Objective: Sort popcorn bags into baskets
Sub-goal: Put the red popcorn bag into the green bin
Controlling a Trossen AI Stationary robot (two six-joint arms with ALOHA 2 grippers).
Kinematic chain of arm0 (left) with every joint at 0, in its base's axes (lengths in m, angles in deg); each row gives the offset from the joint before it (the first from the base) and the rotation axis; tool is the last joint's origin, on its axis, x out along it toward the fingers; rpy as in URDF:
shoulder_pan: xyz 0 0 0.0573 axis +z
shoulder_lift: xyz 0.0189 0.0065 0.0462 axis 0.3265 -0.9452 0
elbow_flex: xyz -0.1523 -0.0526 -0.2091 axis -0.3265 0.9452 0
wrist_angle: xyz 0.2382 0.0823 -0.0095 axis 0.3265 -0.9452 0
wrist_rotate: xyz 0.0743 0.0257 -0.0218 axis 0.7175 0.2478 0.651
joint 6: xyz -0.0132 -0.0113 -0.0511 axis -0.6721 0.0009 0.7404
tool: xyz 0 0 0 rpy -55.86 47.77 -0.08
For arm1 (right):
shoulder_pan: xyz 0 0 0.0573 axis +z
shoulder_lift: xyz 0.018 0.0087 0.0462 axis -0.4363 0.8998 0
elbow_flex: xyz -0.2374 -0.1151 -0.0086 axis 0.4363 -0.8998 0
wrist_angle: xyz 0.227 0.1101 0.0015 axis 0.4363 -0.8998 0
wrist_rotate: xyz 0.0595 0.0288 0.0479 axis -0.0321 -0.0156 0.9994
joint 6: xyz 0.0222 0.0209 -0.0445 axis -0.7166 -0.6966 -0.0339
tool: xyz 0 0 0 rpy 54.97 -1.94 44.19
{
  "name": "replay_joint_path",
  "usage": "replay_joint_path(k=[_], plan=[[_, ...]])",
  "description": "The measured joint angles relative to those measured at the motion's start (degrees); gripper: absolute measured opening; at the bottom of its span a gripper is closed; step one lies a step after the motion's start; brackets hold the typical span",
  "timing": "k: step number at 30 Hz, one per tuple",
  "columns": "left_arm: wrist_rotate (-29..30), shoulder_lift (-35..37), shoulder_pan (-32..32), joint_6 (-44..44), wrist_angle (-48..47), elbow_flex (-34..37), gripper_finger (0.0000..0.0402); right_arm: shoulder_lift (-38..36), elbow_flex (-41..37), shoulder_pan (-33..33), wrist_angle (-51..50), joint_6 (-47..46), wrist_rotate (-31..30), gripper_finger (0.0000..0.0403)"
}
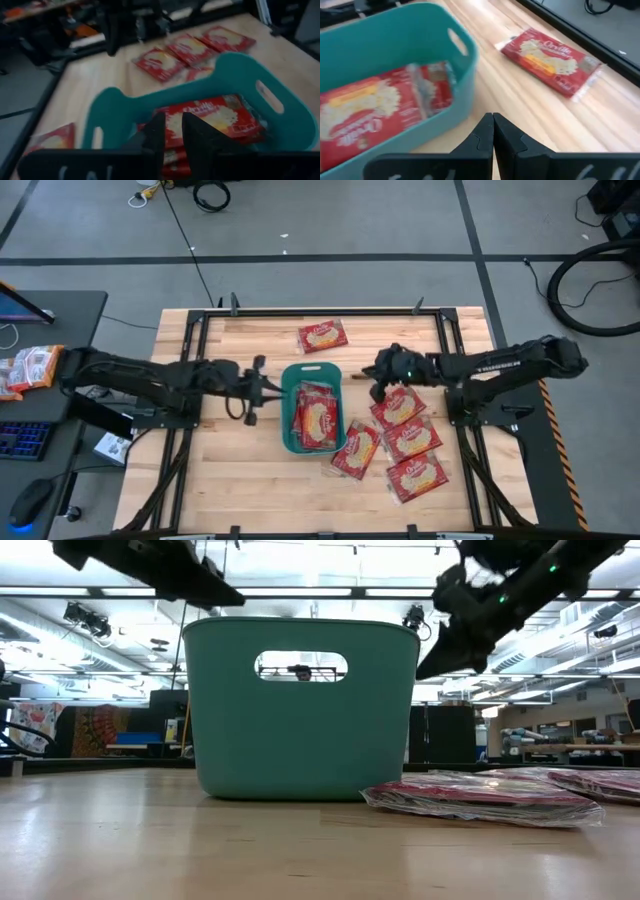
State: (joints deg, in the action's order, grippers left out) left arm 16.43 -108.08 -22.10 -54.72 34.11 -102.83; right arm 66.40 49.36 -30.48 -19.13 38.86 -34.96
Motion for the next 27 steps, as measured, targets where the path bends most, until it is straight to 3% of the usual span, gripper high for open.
replay_joint_path(k=[10,17,20,27], plan=[[1.67,10.61,2.92,3.59,7.09,9.34,0.0068,4.79,0.02,-14.99,2.16,6.08,15.18,0.0009],[2.72,14.12,3.91,5.32,7.59,13.86,0.0068,13.03,0.77,-13.55,0.68,3.98,23.82,0.0009],[3.4,14.51,3.91,5.34,7.5,14.42,0.0068,15.33,3.13,-9.8,-5.68,3.04,23.65,0.0009],[3.99,14.48,3.9,5.3,7.95,14.38,0.0068,18.8,12.23,-2.21,-29.29,6.77,15.76,0.001]])
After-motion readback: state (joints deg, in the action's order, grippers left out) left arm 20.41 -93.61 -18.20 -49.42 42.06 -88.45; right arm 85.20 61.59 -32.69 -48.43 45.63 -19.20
